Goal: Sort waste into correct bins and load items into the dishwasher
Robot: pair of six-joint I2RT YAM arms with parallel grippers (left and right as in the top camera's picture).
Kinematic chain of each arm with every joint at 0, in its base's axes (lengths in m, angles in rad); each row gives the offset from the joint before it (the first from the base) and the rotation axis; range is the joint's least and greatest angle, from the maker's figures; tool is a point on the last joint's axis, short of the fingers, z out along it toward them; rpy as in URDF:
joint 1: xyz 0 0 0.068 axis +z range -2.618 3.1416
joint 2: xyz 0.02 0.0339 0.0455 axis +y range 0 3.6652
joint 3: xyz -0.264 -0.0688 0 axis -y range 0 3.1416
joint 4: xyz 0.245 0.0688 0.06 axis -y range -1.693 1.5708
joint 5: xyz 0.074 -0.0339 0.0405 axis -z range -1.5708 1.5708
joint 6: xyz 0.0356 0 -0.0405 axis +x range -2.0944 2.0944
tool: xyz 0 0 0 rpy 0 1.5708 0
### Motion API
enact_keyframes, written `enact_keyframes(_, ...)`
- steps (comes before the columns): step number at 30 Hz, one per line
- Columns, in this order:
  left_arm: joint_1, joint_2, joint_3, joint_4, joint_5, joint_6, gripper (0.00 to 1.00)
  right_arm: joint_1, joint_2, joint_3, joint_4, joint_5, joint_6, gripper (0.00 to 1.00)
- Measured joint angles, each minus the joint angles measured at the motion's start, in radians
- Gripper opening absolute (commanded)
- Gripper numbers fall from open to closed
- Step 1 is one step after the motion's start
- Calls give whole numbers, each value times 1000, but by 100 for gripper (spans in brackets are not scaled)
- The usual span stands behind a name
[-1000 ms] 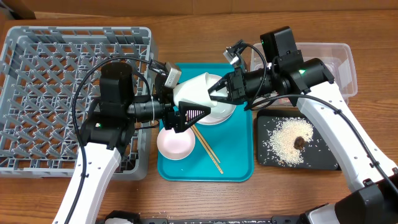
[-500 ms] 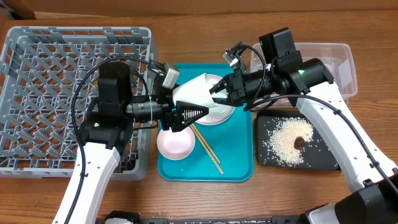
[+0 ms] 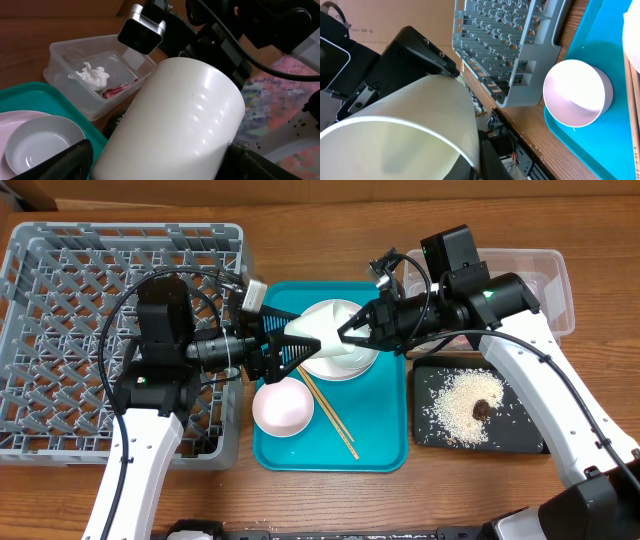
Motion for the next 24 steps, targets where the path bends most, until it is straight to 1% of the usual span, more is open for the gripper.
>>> enact_keyframes(5, 0, 0, 0, 1, 20, -1, 88, 0, 0, 0, 16, -20, 0, 4)
enact_keyframes(13, -3, 0, 0, 9, 91, -3, 88, 0, 0, -1, 62, -104, 0, 4)
enact_keyframes(20, -3, 0, 0, 106, 129, -49, 86, 0, 0, -1, 63, -122, 0, 4)
enact_keyframes(24, -3, 0, 0, 128, 142, -80, 85, 0, 0, -1, 63, -127, 0, 4)
